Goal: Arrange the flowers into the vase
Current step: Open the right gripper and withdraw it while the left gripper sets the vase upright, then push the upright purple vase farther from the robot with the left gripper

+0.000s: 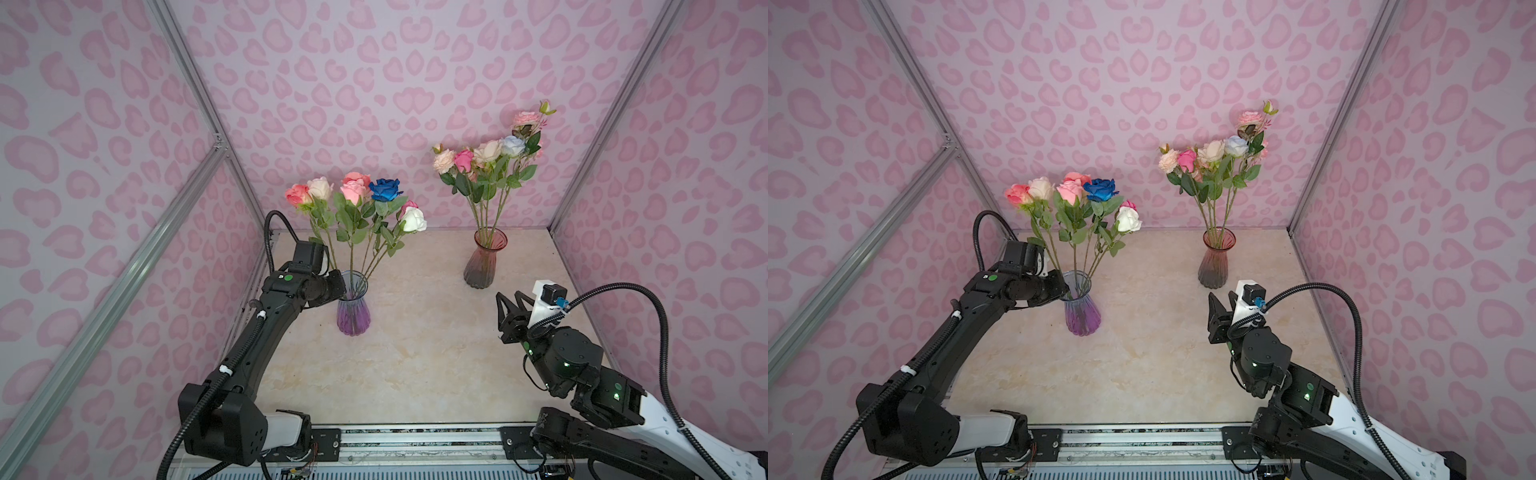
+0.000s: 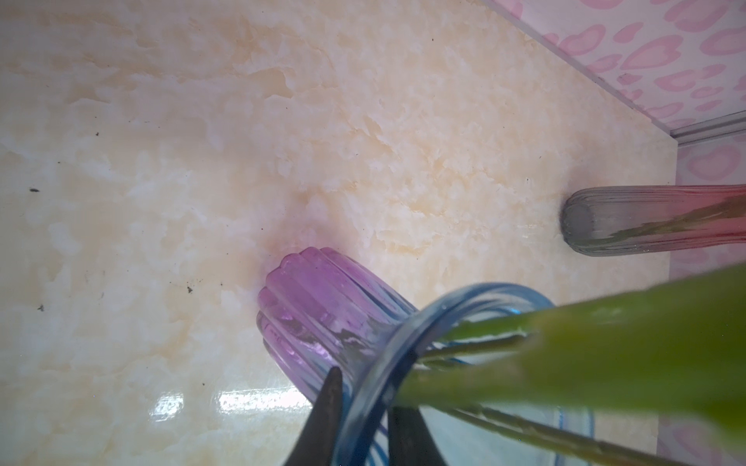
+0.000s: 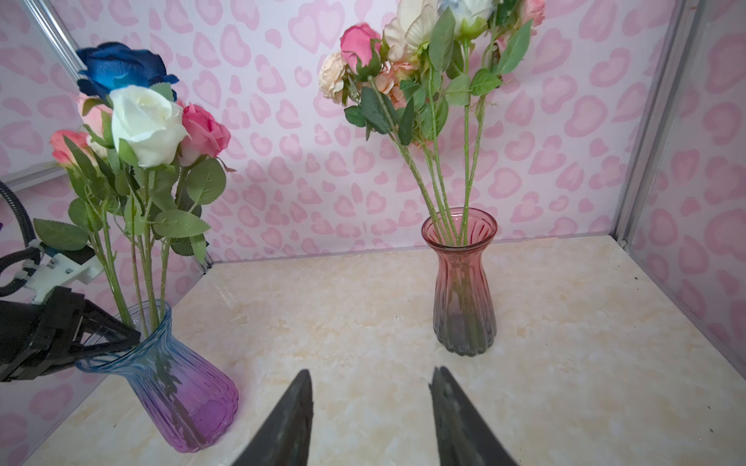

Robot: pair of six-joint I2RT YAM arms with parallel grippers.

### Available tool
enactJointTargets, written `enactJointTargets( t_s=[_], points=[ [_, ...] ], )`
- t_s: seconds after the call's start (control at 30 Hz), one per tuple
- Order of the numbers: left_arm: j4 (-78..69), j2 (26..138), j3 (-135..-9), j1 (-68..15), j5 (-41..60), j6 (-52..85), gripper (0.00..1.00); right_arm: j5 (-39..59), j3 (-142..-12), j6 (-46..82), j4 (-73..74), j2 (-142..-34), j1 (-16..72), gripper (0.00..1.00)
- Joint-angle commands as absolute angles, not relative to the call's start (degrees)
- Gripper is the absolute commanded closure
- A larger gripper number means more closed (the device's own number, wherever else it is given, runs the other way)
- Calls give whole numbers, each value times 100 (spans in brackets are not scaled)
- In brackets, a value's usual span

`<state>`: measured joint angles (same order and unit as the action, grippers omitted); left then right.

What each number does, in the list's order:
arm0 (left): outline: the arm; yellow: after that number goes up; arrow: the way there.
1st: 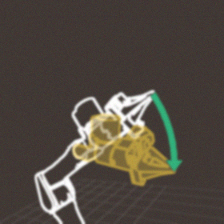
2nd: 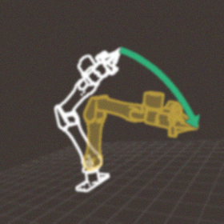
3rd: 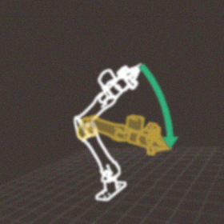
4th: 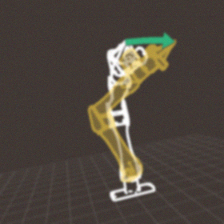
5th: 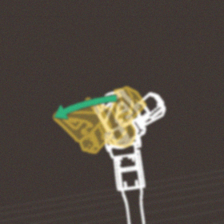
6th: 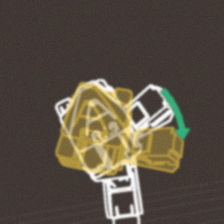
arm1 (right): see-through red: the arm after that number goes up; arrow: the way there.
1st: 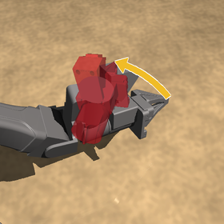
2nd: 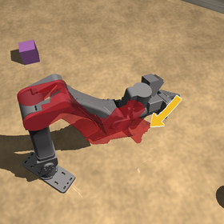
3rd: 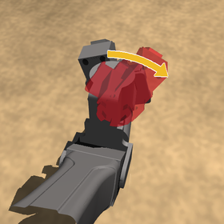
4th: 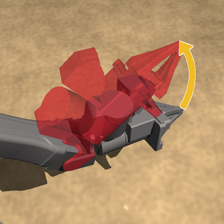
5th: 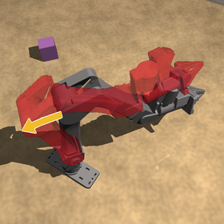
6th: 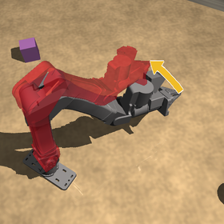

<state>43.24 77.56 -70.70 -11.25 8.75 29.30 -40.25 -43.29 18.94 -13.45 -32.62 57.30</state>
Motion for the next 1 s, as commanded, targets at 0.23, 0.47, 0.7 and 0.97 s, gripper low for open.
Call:
enactJointTargets(
  t_s=[0.23, 0.47, 0.7, 0.97],
  points=[
    [4214, 8238, -7332, -1111, 1368, 2754, 96, -4309, -4356, 1873, -1418, -3262, 5729, 51],
    [4232, 8767, -8091, -1156, 1571, 2872, 96, -4307, -4390, 1824, -1432, -3360, 5671, 52],
    [4249, 9452, -8845, -1374, 1615, 2944, 96, -4246, -4457, 1844, -1655, -3412, 5453, 52],
    [4190, 10087, -9634, -1603, 1714, 3076, 96, -4114, -4443, 1913, -1774, -3387, 5308, 52]
  ],
)
